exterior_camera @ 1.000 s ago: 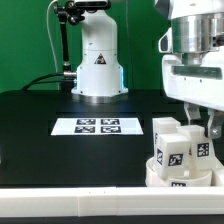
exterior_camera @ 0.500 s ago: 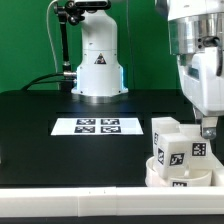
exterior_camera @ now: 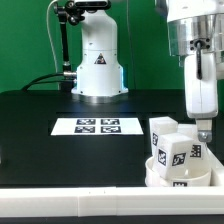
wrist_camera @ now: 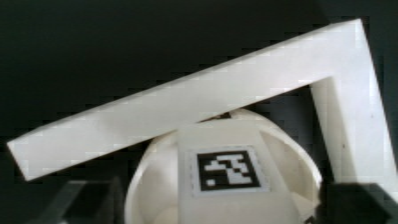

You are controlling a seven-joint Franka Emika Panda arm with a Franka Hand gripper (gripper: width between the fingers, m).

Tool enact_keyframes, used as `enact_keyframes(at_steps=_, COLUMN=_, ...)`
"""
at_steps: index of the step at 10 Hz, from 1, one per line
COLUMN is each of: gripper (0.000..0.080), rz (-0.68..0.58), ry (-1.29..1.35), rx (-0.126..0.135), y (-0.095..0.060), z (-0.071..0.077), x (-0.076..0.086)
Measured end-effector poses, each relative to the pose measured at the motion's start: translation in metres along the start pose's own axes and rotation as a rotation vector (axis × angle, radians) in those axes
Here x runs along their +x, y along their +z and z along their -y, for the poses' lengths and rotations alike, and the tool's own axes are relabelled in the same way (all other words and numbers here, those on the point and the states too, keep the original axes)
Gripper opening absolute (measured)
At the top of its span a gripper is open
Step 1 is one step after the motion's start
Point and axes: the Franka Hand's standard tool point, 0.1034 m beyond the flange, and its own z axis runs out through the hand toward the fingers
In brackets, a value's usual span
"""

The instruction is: Assemble stool

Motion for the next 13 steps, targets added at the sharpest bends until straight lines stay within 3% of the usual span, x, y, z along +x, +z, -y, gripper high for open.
enact_keyframes(at_steps=1, gripper=0.0617, rz=0.0, ry=-0.005, rx=0.0, y=0.0, z=0.0, x=0.0)
enact_keyframes(at_steps=2, gripper=0.0639, rz=0.003, ry=-0.084, rx=-0.032, y=-0.006, z=-0.001, x=-0.004)
enact_keyframes(at_steps=4, gripper=0.0639, rz=0.024, ry=-0.179, rx=-0.045, y=-0.022, z=0.003, x=-0.012)
enact_keyframes(at_steps=8, gripper=0.0649, rz=0.024, ry=-0.478, rx=-0.046, y=-0.02, z=0.003, x=-0.011)
enact_keyframes(at_steps=9, gripper=0.0649, rz=0.003, ry=-0.628, rx=-0.067, y=-0.02, z=0.001, x=-0.012)
enact_keyframes(at_steps=13, gripper=0.0649, rz=-0.044, ry=-1.098, rx=-0.093, y=-0.025, z=0.006, x=-0.013)
